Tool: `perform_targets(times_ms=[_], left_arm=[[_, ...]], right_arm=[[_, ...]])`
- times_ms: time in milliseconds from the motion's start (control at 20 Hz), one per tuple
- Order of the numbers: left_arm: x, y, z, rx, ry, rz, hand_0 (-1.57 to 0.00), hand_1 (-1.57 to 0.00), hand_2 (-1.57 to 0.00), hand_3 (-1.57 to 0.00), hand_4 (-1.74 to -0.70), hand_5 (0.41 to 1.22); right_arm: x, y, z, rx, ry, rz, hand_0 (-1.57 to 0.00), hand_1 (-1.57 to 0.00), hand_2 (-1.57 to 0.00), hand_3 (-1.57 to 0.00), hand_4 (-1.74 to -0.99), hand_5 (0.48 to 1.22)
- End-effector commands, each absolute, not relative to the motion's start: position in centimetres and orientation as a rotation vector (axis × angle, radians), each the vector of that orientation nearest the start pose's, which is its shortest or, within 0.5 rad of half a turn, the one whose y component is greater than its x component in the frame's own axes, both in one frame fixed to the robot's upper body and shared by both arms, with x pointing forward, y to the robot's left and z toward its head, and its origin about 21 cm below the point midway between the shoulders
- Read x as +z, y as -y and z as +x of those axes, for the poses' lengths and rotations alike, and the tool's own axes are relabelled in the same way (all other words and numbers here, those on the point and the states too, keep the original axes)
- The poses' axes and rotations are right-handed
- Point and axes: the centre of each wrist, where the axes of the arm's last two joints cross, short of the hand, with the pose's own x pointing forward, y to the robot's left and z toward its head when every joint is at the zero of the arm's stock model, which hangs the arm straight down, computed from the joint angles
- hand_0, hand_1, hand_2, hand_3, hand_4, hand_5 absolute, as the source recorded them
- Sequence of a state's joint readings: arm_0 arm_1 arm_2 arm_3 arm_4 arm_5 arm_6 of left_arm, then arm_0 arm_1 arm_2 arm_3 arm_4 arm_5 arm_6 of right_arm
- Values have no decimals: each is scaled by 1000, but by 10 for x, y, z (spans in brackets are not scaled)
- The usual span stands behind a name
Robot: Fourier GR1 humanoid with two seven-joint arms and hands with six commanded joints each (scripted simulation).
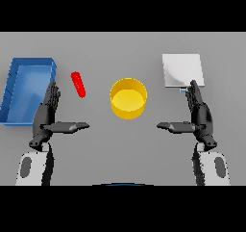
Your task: Pick up the red beaker and tilt it to pour out 1 green nut into yellow bowl. Pick up the yellow bowl and place it on the metallic measuring scale.
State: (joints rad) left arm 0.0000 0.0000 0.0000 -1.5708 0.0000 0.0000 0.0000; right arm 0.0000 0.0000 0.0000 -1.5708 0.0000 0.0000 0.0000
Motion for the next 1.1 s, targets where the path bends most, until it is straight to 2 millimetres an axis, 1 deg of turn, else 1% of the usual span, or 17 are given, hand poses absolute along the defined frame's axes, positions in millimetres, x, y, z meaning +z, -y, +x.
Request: perform_targets(times_ms=[0,250,300,350,400,450,500,550,600,700,800,900,950,1000,1050], left_arm=[[-2,-231,249,2,1569,3,1,1,1,1,-1093,623],[-3,-246,260,4,1558,7,1,1,1,1,-1093,623],[-1,-247,251,-61,1591,48,1,1,1,1,-1093,623],[2,-246,243,-103,1624,77,1,1,1,1,-1094,620],[5,-243,239,-133,1631,89,1,1,1,1,-1094,618],[4,-239,236,-150,1621,97,1,1,1,1,-1093,615],[5,-241,236,-159,1601,107,1,1,1,1,-1096,615],[7,-240,236,-163,1591,116,1,1,1,1,-1098,616],[6,-240,237,-172,1581,116,1,1,1,1,-1096,616],[2,-236,236,-184,1566,121,1,1,1,1,-1090,612],[3,-235,245,-203,1585,132,1,1,1,1,-1095,617],[-5,-231,259,-213,1568,130,1,1,1,1,-1116,627],[-9,-225,266,-218,1584,120,1,1,1,1,-1130,633],[-11,-222,273,-224,1588,125,1,1,1,1,-1139,636],[-9,-221,282,-224,1589,131,1,1,1,1,-1147,636]], right_arm=[[-3,227,248,-1,1572,1,1,1,1,1,-1128,660],[-2,221,244,-3,1581,4,1,1,1,1,-1128,660],[-1,217,235,117,1672,-86,1,1,1,1,-1128,660],[1,212,229,199,1719,-135,1,1,1,1,-1128,663],[0,208,223,250,1727,-168,1,1,1,1,-1127,664],[1,207,218,277,1726,-184,1,1,1,1,-1126,666],[4,203,220,284,1721,-188,1,1,1,1,-1126,668],[3,204,218,282,1712,-205,1,1,1,1,-1118,663],[3,200,218,290,1707,-205,1,1,1,1,-1112,659],[5,201,218,273,1710,-189,1,1,1,1,-1121,658],[3,200,216,272,1705,-201,1,1,1,1,-1127,652],[7,204,214,268,1718,-196,1,1,1,1,-1143,650],[7,206,217,249,1714,-176,1,1,1,1,-1160,651],[5,209,215,249,1712,-169,1,1,1,1,-1171,653],[6,208,215,249,1715,-163,1,1,1,1,-1182,655]])
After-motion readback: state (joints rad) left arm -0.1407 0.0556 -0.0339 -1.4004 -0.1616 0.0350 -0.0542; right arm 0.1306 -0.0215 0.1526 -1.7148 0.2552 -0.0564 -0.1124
